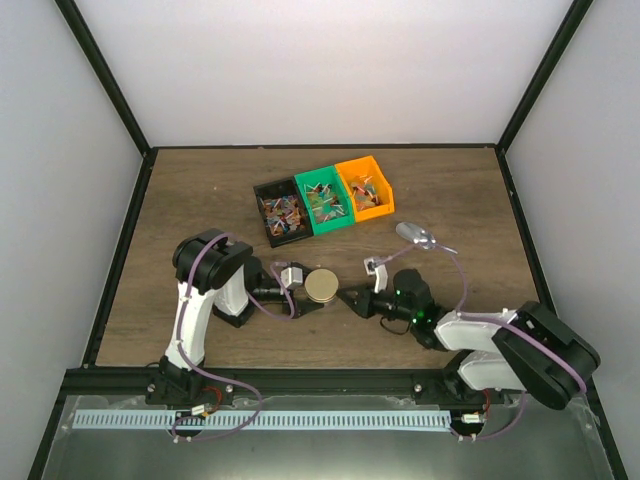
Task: Pack the candies
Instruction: Screw the bottle lid onto the packing bottle.
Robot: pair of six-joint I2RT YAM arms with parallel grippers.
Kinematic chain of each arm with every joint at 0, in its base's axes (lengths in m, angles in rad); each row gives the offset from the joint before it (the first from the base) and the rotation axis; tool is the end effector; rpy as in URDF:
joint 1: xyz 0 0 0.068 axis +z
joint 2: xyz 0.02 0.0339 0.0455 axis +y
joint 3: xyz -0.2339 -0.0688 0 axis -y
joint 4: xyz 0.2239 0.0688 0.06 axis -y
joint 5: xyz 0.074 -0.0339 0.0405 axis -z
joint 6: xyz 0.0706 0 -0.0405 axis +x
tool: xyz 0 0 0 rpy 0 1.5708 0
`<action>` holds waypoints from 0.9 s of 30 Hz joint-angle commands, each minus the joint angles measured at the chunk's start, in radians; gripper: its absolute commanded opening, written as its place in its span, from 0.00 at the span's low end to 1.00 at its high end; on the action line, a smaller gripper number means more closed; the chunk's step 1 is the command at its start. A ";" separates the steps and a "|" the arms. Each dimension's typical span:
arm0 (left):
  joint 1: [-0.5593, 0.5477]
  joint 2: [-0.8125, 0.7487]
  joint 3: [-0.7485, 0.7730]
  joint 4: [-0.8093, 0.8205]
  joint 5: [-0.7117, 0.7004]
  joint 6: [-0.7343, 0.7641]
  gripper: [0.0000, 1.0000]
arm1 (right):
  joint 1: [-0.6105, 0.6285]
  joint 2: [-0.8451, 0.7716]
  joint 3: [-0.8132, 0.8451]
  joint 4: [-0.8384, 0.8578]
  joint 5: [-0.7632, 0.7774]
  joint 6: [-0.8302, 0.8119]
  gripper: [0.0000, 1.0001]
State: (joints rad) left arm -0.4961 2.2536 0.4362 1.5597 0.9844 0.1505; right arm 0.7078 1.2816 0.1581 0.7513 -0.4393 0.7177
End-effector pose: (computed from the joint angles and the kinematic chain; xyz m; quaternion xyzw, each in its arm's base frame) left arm 0.2186 -0.1852 0.0344 0.4953 0.5703 -0.4612 0.4656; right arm 0.1573 0.1741 0.1116 -0.1189 0.8065 0.4961 0.2988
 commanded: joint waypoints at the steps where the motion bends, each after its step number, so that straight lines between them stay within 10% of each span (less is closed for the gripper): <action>1: 0.018 0.181 -0.151 0.214 -0.048 -0.115 0.86 | -0.023 -0.040 0.124 -0.183 0.106 -0.075 0.16; 13: 0.018 0.194 -0.168 0.212 -0.073 -0.091 0.87 | -0.054 0.232 0.408 -0.339 0.075 -0.254 0.10; 27: 0.018 0.189 -0.159 0.213 -0.061 -0.107 0.87 | -0.056 0.309 0.343 -0.224 -0.084 -0.258 0.12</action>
State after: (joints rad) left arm -0.4957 2.2509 0.4244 1.5608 0.9752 0.1581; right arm 0.6479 1.5658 0.5381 0.4999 -0.4278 0.4820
